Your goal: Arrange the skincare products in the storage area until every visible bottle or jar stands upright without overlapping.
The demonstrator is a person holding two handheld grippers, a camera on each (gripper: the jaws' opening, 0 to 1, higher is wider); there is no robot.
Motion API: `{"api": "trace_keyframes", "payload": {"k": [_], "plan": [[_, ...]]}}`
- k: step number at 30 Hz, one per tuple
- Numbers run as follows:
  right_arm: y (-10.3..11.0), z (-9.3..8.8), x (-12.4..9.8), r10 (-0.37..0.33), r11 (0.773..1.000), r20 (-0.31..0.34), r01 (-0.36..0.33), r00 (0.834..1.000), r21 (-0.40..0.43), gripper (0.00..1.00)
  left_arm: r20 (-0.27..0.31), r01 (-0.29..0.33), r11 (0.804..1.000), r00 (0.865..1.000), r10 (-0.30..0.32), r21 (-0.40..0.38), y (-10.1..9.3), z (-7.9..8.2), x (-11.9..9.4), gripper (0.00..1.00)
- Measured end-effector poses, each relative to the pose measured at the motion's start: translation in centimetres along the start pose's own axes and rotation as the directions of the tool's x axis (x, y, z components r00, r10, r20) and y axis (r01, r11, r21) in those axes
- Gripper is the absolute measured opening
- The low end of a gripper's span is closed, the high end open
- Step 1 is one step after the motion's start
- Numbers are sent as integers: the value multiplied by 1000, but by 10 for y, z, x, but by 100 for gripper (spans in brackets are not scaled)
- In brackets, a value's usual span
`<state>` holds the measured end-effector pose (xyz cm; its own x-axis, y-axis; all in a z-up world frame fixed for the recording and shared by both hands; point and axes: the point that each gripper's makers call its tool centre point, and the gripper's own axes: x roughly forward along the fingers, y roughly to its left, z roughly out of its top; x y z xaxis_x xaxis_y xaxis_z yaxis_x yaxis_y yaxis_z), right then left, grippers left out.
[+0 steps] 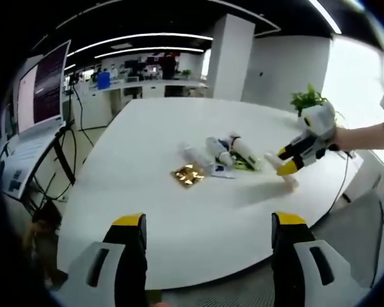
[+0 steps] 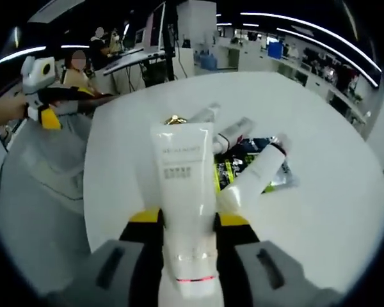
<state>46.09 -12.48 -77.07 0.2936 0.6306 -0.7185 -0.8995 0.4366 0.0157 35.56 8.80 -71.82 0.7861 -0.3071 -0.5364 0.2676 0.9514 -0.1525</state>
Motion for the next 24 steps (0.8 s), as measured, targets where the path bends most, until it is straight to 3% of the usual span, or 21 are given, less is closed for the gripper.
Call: {"api": "trace_keyframes", "payload": {"k": [8, 12, 17, 20, 24], "plan": [[7, 5, -13, -59, 996, 61, 55, 996, 66, 30, -20, 17, 998, 1000, -16, 67, -8, -1, 0, 76], [7, 8, -24, -94, 991, 101, 83, 990, 108, 30, -3, 30, 995, 1000, -30, 100, -16, 8, -2, 73], [8, 13, -32, -137, 983, 132, 118, 982, 139, 30, -65, 120, 965, 992, -107, 235, -40, 7, 5, 76], [11, 15, -35, -152, 982, 139, 133, 978, 137, 30, -44, 165, 964, 986, -159, 207, -52, 19, 12, 77], [10, 18, -40, -188, 973, 156, 162, 970, 162, 30, 31, 225, 963, 972, -232, 146, -71, 50, 23, 77]]}}
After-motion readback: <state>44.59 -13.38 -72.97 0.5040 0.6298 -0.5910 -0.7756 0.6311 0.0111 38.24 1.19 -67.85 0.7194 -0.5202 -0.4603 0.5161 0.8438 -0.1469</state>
